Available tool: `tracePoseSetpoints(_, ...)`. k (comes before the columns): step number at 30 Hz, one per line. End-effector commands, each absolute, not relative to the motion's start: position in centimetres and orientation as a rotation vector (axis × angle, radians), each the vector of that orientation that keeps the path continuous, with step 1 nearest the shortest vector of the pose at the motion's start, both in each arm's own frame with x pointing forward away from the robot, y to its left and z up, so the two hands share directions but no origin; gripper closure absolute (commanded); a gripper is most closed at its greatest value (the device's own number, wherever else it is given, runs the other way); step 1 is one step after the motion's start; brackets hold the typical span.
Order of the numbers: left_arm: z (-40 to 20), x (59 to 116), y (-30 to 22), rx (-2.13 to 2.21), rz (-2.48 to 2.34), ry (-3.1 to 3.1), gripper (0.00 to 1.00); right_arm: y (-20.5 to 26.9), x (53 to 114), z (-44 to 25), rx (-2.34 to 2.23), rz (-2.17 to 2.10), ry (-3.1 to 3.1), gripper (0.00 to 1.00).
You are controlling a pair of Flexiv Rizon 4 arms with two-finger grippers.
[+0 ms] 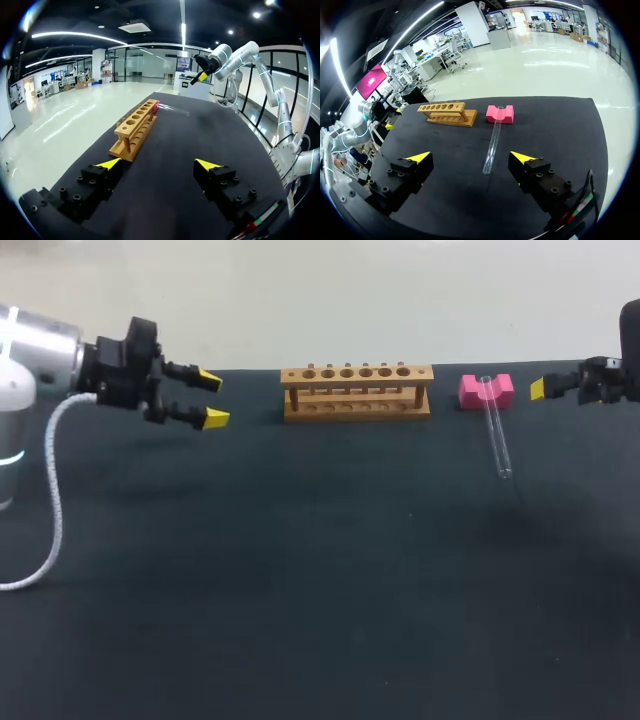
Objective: Grasp the test tube, adjust it, and insert it.
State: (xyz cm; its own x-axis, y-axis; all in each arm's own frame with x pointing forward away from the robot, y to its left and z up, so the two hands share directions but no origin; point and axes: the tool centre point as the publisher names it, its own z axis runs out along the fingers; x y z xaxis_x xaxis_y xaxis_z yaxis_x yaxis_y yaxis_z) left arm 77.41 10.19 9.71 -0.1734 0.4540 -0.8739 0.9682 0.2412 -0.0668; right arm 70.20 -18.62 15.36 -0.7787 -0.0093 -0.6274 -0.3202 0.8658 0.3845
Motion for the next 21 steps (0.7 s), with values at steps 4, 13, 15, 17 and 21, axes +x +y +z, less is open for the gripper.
tracePoseSetpoints(4, 8.5, 80.6, 8.9, 1.315, -0.898, 1.762, 0.00, -18.6, 70.2, 15.3, -0.238, 0.638, 2.394, 0.00)
tracePoseSetpoints(13, 6.6, 82.0, 8.1, 1.357, -0.921, 1.749, 0.00, -18.6, 70.2, 15.3, -0.238, 0.638, 2.394, 0.00)
tracePoseSetpoints(15, 6.4, 82.2, 8.0, 1.364, -0.911, 1.744, 0.00, -18.6, 70.2, 15.3, -0.238, 0.638, 2.394, 0.00)
tracePoseSetpoints(17, 6.3, 82.4, 8.0, 1.368, -0.899, 1.744, 0.00, -18.6, 70.2, 15.3, -0.238, 0.638, 2.394, 0.00)
tracePoseSetpoints(21, 6.4, 82.7, 7.8, 1.346, -0.924, 1.739, 0.00, -18.6, 70.2, 15.3, -0.238, 0.638, 2.394, 0.00)
